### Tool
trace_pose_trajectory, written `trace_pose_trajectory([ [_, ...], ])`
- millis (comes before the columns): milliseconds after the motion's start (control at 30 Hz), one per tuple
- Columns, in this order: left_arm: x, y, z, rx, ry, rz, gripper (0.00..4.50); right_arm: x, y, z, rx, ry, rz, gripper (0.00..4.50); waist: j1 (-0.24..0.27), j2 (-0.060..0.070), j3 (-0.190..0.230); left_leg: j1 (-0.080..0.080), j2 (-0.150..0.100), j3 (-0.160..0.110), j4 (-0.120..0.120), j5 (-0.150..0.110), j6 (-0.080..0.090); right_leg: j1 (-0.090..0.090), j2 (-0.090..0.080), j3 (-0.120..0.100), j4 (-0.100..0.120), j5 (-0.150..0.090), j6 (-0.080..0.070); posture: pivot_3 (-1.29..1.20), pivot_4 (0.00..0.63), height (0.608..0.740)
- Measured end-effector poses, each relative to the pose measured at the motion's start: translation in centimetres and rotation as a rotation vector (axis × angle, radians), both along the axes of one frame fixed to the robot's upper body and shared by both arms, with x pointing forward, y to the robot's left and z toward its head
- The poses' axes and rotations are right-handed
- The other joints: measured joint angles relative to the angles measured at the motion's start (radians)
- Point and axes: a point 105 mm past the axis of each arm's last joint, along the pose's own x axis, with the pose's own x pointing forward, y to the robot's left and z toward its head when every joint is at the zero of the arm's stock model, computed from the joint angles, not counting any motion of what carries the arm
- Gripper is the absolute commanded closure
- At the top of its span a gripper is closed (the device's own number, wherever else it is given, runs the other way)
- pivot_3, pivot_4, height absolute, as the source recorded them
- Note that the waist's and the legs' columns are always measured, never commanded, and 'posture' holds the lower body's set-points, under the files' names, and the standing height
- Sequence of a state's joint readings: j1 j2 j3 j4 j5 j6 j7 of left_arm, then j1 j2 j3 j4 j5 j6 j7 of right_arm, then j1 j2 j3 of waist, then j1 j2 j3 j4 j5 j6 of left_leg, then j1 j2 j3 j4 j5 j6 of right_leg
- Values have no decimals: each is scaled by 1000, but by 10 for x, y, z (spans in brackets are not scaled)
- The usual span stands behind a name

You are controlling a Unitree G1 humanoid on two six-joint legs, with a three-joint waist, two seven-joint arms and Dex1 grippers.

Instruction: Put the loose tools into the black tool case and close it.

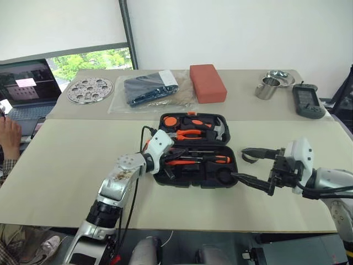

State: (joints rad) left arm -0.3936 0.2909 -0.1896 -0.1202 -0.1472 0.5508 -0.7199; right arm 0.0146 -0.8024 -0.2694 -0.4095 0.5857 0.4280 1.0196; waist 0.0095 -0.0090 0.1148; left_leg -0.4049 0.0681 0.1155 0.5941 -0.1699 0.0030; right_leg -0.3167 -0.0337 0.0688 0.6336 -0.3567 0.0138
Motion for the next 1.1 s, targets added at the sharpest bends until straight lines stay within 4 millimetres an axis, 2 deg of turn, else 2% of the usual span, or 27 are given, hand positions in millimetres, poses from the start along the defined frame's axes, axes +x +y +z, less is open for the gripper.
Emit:
trace_pose_trajectory([
  [300,-3,1,-13,50,49,69,4470,-1,2,3,13,-9,4,0,1,-1,1,0,0,0,0,0,0,0,0,0,0,0,0,0,150,740],
  [667,-11,-1,-16,80,79,67,4470,-1,2,2,16,-6,-7,0,0,-1,0,0,0,0,0,0,0,1,0,0,0,0,0,0,150,740],
  [1100,-23,-3,-30,1,257,87,4470,-3,1,-1,17,5,-20,0,0,1,-1,1,0,-1,0,0,0,2,-1,0,0,0,0,0,150,740],
])
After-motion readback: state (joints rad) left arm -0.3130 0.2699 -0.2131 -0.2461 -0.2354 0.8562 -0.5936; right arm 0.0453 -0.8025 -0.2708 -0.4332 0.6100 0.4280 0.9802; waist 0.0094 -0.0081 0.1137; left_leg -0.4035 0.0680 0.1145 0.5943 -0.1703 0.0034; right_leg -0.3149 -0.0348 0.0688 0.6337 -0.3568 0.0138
